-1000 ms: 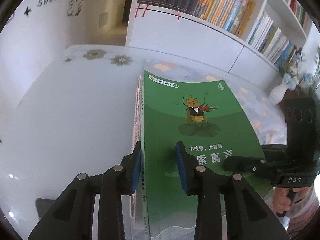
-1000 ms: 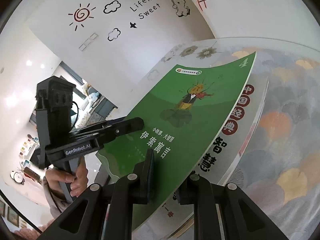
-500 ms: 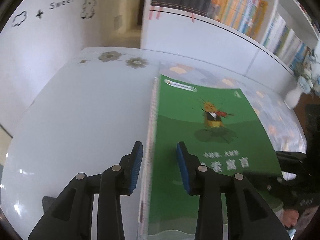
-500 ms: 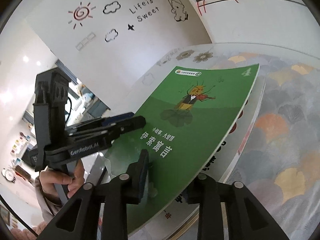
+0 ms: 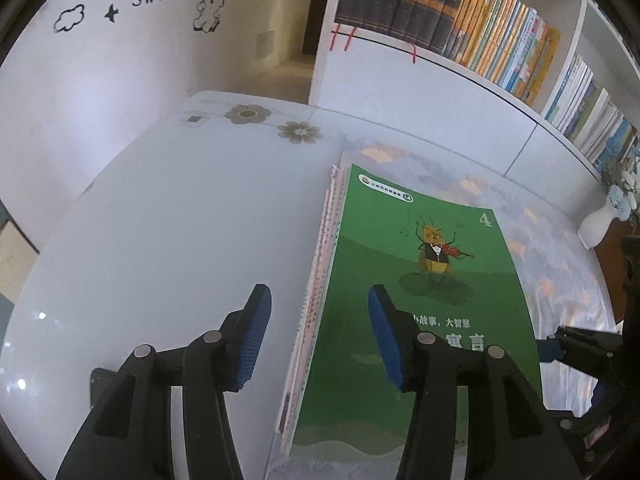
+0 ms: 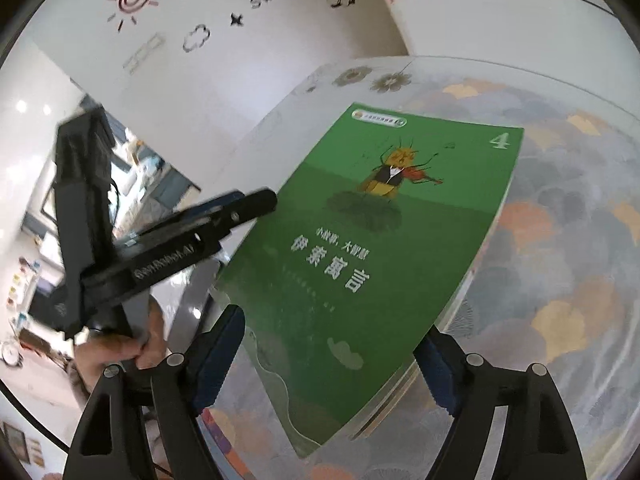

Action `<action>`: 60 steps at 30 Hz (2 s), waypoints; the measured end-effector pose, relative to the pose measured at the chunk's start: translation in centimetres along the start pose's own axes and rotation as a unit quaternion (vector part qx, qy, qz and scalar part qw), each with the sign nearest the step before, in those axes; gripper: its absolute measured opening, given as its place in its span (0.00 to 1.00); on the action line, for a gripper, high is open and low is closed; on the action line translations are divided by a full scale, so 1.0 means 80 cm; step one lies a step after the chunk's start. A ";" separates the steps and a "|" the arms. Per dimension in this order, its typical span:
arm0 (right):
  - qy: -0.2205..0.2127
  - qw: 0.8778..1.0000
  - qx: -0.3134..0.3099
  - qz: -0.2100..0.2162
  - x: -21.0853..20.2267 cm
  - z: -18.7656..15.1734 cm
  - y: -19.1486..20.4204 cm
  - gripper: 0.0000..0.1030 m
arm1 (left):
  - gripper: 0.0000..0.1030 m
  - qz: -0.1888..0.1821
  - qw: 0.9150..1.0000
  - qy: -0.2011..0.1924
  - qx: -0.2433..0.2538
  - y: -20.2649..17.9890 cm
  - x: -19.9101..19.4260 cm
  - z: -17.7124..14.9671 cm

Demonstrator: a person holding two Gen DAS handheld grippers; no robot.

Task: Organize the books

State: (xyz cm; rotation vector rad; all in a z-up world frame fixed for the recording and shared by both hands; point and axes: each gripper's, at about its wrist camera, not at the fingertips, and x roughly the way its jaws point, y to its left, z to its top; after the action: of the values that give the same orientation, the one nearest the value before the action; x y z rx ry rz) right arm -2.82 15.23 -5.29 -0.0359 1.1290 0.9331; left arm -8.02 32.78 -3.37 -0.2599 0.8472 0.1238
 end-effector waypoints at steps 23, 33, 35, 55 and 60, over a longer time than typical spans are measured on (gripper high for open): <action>-0.047 0.970 -0.076 -0.228 -0.136 -0.071 -0.023 0.82 | 0.99 0.000 0.999 -0.038 0.032 -0.103 -0.051 -0.049; -0.126 0.957 0.008 -0.259 -0.244 -0.169 -0.064 0.87 | 0.99 0.017 0.995 -0.045 0.091 -0.202 -0.059 -0.096; -0.145 0.950 0.028 -0.276 -0.256 -0.188 -0.069 0.88 | 0.99 0.017 0.995 -0.043 0.092 -0.211 -0.058 -0.103; -0.154 0.941 0.055 -0.297 -0.208 -0.204 -0.090 0.90 | 0.99 0.038 0.995 -0.053 0.082 -0.228 -0.052 -0.120; -0.156 0.948 0.072 -0.268 -0.207 -0.203 -0.100 0.90 | 0.99 0.033 0.995 -0.050 0.084 -0.229 -0.050 -0.123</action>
State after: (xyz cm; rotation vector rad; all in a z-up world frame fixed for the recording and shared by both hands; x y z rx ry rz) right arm -11.56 -7.59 -3.33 -0.0702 0.8250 0.3522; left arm -13.90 12.44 -3.34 -0.0670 0.7622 0.1257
